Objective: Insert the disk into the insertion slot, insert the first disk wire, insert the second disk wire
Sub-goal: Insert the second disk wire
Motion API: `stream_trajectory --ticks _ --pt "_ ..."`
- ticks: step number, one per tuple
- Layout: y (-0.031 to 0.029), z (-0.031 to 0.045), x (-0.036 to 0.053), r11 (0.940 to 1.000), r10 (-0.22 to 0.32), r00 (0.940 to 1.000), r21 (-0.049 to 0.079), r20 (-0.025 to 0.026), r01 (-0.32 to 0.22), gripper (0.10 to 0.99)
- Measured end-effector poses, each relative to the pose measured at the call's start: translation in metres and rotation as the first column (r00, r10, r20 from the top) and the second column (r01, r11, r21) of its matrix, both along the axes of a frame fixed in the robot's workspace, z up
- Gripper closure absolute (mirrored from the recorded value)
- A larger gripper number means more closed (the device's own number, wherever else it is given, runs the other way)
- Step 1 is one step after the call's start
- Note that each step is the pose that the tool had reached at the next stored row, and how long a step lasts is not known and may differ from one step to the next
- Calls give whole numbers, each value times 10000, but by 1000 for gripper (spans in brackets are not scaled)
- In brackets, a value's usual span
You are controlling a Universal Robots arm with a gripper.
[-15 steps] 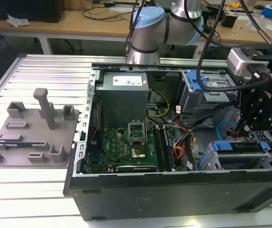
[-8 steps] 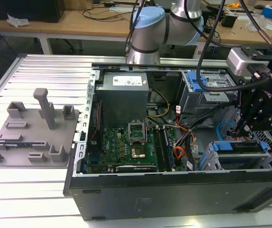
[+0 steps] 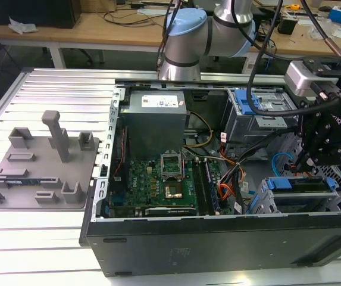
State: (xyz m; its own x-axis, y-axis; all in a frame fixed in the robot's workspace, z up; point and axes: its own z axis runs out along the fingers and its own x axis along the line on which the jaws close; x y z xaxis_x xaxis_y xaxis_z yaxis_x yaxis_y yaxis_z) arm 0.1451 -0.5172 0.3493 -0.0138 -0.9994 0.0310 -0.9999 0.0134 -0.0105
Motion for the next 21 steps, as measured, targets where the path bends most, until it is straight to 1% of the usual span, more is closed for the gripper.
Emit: stream_trajectory --ticks 7,9,21 --pt "-85 0 16 10000 -7 10000 1 -11 7 925" --pt "-99 0 17 10000 -9 10000 0 -11 9 925" --pt "-104 -6 26 10000 -10 10000 -1 -11 10 925"
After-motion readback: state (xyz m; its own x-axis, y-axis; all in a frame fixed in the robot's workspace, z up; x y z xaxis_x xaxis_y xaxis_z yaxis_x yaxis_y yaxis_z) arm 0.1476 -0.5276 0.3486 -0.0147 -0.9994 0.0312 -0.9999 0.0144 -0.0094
